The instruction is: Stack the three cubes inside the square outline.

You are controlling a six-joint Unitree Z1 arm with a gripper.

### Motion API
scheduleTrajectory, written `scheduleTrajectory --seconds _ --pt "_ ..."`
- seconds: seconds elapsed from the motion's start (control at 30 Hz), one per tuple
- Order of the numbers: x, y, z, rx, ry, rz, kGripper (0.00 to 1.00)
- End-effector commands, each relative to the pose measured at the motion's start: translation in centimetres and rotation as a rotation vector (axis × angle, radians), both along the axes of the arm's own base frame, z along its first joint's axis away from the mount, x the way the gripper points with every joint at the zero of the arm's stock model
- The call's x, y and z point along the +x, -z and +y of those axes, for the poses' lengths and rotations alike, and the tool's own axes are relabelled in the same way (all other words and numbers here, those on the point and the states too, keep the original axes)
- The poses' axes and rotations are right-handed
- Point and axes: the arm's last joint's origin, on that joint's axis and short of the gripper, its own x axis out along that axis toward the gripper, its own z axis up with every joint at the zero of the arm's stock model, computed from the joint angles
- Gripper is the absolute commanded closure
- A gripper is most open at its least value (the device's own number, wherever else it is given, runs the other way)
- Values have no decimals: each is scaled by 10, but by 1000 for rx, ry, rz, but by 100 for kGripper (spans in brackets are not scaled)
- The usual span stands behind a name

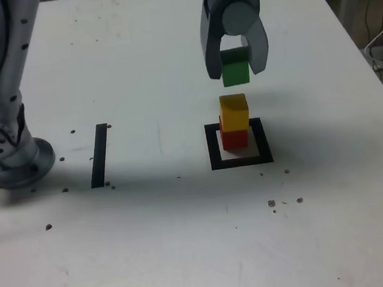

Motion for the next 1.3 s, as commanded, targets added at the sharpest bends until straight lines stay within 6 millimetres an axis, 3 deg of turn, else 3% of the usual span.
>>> scheduleTrajectory --seconds 0.0,0.43,1.27 --pt "-6 -3 -7 -2 6 26 71" --pt "-7 7 -36 4 26 63 71" --pt "-2 15 -38 24 25 51 70"
